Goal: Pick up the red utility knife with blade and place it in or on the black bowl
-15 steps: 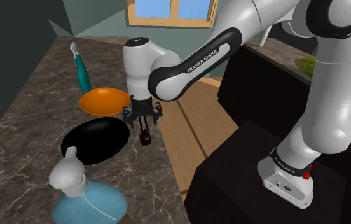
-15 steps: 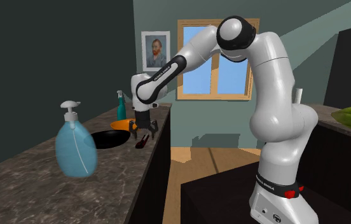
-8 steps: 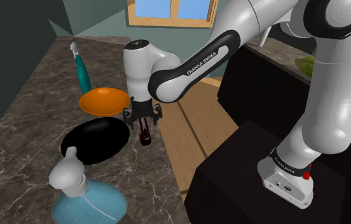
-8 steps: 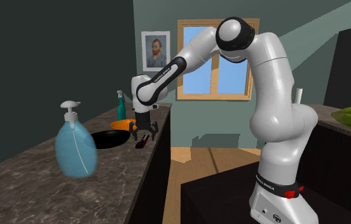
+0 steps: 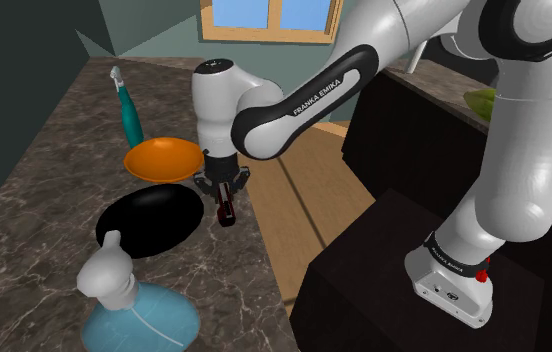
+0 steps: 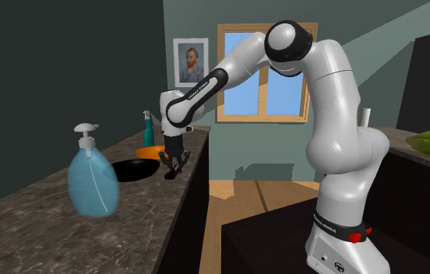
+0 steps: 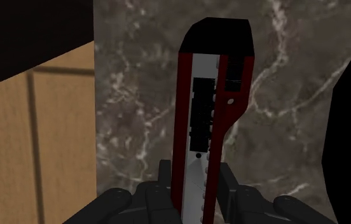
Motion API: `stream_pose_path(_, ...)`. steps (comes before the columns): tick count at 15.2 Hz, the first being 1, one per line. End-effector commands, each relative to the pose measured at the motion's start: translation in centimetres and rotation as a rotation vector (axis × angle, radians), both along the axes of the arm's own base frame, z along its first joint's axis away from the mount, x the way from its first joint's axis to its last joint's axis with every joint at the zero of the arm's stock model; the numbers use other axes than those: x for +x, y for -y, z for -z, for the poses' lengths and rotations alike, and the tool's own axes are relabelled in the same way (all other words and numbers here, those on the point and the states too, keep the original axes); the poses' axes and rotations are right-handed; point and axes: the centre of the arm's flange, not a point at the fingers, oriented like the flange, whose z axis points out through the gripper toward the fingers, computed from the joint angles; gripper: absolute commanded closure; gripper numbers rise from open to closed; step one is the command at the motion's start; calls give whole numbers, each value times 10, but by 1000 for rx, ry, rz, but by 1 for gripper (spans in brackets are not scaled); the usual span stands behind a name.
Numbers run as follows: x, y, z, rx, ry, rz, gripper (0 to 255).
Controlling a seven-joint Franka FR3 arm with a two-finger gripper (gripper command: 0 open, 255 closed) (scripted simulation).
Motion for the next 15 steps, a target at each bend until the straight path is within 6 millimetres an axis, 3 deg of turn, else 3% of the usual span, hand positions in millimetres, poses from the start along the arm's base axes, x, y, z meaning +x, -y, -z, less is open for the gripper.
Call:
stream_pose_path(1, 1, 3, 5, -7, -10, 3, 255)
stream_pose_path(3, -2, 4, 7, -7, -10, 3, 255)
stream_pose_path(15, -2, 4, -57, -7, -10, 3, 255)
